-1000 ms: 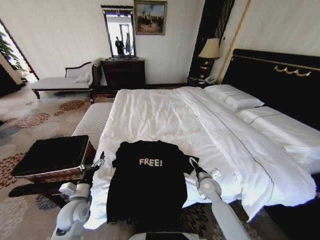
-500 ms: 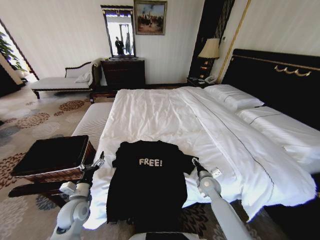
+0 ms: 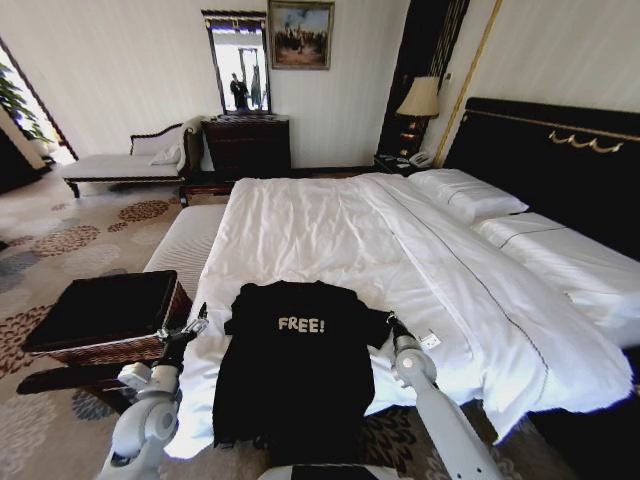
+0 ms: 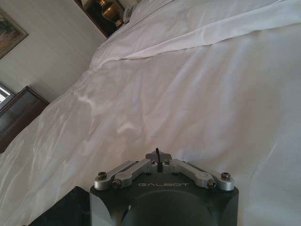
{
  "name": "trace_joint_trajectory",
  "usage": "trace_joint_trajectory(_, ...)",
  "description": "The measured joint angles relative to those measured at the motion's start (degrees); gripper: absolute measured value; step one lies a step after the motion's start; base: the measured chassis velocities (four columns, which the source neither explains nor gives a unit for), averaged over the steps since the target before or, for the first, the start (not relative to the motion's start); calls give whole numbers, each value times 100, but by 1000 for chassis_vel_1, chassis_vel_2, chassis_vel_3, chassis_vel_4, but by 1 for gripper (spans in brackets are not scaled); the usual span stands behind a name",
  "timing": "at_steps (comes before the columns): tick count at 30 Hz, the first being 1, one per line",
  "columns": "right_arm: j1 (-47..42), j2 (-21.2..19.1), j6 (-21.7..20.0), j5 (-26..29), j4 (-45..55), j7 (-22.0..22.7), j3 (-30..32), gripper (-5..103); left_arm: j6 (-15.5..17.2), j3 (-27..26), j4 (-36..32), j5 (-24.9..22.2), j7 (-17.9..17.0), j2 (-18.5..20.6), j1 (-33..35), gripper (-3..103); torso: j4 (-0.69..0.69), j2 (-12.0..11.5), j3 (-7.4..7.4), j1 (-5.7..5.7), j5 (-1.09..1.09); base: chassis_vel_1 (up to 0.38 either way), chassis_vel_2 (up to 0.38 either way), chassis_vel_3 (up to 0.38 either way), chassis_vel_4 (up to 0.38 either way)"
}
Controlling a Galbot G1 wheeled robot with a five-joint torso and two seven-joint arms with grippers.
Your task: Fold the clothes on the bed and place them into the basket.
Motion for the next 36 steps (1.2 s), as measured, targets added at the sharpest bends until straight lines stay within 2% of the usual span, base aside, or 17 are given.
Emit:
trace_joint_trajectory(20,120,-94,191,-244,110,-48,112,0,-21,5,22,-8,0,-44,-14,100,0,0,0,0,0,0,0,0,0)
trace_joint_trajectory(36,197,-124,226,-221,-81,-46,170,0,5,17,-7,-25,-8,-93,-10,100,0,0,0,0,1,0,0,0,0)
